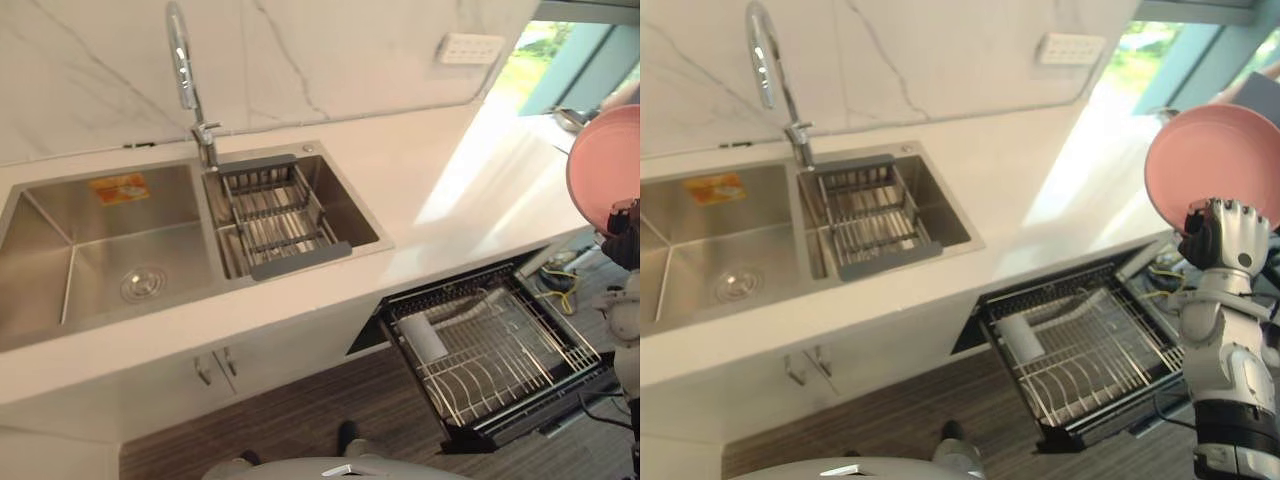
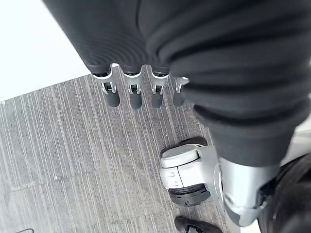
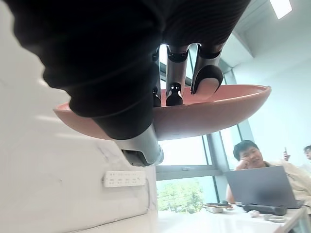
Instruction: Walk over to the sink, pick up the cup, carry it to the dishwasher, place the cup inside the dishwasher, then close the dishwasher door
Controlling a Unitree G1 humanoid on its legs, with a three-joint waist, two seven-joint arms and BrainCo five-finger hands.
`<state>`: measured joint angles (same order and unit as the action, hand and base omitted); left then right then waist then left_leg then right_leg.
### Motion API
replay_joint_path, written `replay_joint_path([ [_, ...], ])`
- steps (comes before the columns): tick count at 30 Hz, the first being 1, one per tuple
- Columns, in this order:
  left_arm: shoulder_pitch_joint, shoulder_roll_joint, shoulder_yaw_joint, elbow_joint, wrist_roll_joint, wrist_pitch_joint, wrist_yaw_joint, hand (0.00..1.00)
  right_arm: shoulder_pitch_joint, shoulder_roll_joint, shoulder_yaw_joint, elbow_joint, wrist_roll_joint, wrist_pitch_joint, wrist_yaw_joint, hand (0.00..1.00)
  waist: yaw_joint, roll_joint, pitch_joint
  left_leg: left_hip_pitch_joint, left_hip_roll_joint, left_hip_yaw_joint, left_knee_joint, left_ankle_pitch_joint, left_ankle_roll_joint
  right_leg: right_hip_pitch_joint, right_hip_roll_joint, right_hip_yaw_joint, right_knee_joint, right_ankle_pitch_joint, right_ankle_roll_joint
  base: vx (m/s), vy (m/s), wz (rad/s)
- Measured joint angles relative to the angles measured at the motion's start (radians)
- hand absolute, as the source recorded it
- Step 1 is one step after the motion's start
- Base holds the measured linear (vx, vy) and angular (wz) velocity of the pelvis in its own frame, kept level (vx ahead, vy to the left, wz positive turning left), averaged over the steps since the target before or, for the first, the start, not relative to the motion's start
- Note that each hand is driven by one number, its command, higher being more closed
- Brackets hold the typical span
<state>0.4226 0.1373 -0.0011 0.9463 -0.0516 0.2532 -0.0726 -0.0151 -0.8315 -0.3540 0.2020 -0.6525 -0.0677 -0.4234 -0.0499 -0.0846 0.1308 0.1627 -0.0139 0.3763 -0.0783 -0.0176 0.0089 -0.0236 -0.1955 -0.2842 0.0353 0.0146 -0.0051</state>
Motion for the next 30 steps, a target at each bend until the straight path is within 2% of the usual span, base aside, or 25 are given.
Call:
replay_joint_path([
  [1,-0.004,0.001,0.000,0.000,0.000,0.007,0.000,0.00,0.007,0.003,-0.004,-0.001,0.000,0.001,0.000,1.00,-0.001,0.006,-0.003,-0.003,0.010,0.010,0.000,0.000,0.000,-0.009,0.001,-0.030,0.008,-0.027,-0.031,0.08,0.065,-0.35],
  [2,-0.007,0.006,0.002,0.000,0.001,0.014,0.000,0.00,0.008,0.014,-0.007,-0.001,0.000,0.001,0.000,1.00,-0.003,0.007,-0.004,-0.015,0.021,0.023,0.001,-0.001,0.000,-0.015,0.000,-0.056,0.023,-0.053,-0.043,0.05,0.066,-0.45],
  [3,-0.011,0.025,0.004,0.000,0.001,0.022,-0.001,0.00,0.010,0.052,-0.011,-0.002,0.002,0.002,0.000,1.00,-0.008,-0.006,-0.003,-0.033,0.031,0.038,0.053,-0.031,-0.004,-0.016,-0.007,-0.077,0.022,-0.054,-0.048,0.00,0.037,-0.38],
  [5,-0.017,0.034,0.008,0.000,-0.001,0.023,-0.001,0.00,0.012,0.076,-0.011,-0.002,0.024,0.002,0.000,1.00,-0.008,-0.019,-0.009,-0.052,0.039,0.045,0.102,-0.064,-0.008,-0.015,-0.010,-0.079,0.006,-0.036,-0.025,0.03,0.035,-0.22],
  [9,-0.060,0.036,0.035,-0.014,-0.009,0.021,0.008,0.00,-0.001,0.115,-0.010,-0.045,0.039,-0.003,0.001,1.00,0.011,-0.022,-0.015,-0.086,0.053,0.092,0.182,-0.118,-0.018,-0.016,-0.010,-0.071,-0.050,0.063,0.001,0.07,0.020,-0.32],
  [11,-0.067,0.036,0.039,-0.013,-0.028,0.021,0.009,0.00,-0.009,0.158,-0.010,-0.089,0.038,-0.006,0.007,1.00,0.011,-0.016,-0.012,-0.096,0.065,0.108,0.243,-0.144,-0.022,-0.016,-0.010,-0.068,-0.069,0.159,0.020,0.13,-0.016,-0.31],
  [12,-0.069,0.032,0.040,-0.013,-0.029,0.022,0.011,0.00,-0.008,0.161,-0.010,-0.095,0.038,-0.005,0.012,1.00,0.011,-0.008,-0.012,-0.101,0.070,0.106,0.261,-0.151,-0.025,-0.015,-0.007,-0.066,-0.069,0.169,0.045,0.11,-0.027,-0.17],
  [13,-0.076,0.020,0.041,-0.013,-0.033,0.022,0.019,0.00,-0.013,0.161,-0.011,-0.109,0.038,0.006,0.033,1.00,0.012,0.013,-0.009,-0.115,0.080,0.077,0.292,-0.163,-0.033,-0.017,0.005,-0.066,-0.072,0.171,0.052,0.09,-0.059,-0.20],
  [14,-0.080,0.013,0.040,-0.013,-0.034,0.022,0.025,0.00,-0.025,0.161,-0.010,-0.109,0.038,0.012,0.053,1.00,0.014,0.033,-0.002,-0.121,0.086,0.027,0.305,-0.169,-0.037,-0.017,0.015,-0.062,-0.079,0.172,0.054,0.07,-0.055,-0.20],
  [17,-0.079,-0.012,0.042,-0.013,-0.034,0.028,0.030,0.00,-0.029,0.180,-0.010,-0.107,0.039,0.054,0.110,1.00,0.018,0.065,0.004,-0.121,0.103,-0.019,0.306,-0.184,-0.054,-0.011,0.041,-0.061,-0.095,0.171,0.056,0.03,-0.054,-0.09],
  [20,-0.078,-0.027,0.070,-0.013,-0.047,0.030,0.047,0.00,-0.029,0.230,-0.005,-0.104,0.072,0.100,0.142,1.00,0.032,0.077,0.007,-0.112,0.111,-0.035,0.314,-0.191,-0.060,0.000,0.057,-0.044,-0.109,0.171,0.059,-0.02,-0.029,-0.19],
  [23,-0.055,-0.044,0.088,-0.012,-0.104,0.030,0.051,0.00,-0.063,0.273,0.040,-0.045,0.106,0.137,0.153,1.00,0.059,0.091,0.017,-0.106,0.098,-0.173,0.361,-0.256,-0.063,-0.009,0.084,0.034,-0.123,0.169,0.062,-0.11,0.023,-0.65],
  [26,-0.037,-0.055,0.089,-0.012,-0.123,0.030,0.051,0.00,-0.069,0.306,0.061,-0.013,0.106,0.141,0.152,1.00,0.062,0.105,0.035,-0.109,0.100,-0.151,0.367,-0.292,-0.053,-0.024,0.095,0.068,-0.122,0.155,0.064,-0.14,0.045,-0.68],
  [27,-0.035,-0.074,0.089,-0.010,-0.123,0.031,0.051,0.00,-0.070,0.311,0.065,-0.005,0.106,0.141,0.150,1.00,0.060,0.133,0.045,-0.115,0.112,-0.132,0.365,-0.293,-0.051,-0.046,0.097,0.063,-0.071,0.162,0.038,0.03,0.026,-0.44],
  [28,-0.040,-0.073,0.091,-0.012,-0.124,0.028,0.051,0.00,-0.080,0.309,0.067,0.017,0.105,0.142,0.148,1.00,0.052,0.129,0.060,-0.115,0.101,-0.131,0.366,-0.293,-0.053,-0.051,0.095,0.056,-0.044,0.143,0.047,0.06,0.022,-0.38],
  [30,-0.054,-0.078,0.086,-0.012,-0.127,0.029,0.045,0.00,-0.113,0.308,0.066,0.064,0.105,0.148,0.134,1.00,0.047,0.137,0.098,-0.125,0.087,-0.159,0.363,-0.285,-0.055,-0.059,0.097,0.060,-0.067,0.151,0.052,0.04,0.018,-0.24],
])
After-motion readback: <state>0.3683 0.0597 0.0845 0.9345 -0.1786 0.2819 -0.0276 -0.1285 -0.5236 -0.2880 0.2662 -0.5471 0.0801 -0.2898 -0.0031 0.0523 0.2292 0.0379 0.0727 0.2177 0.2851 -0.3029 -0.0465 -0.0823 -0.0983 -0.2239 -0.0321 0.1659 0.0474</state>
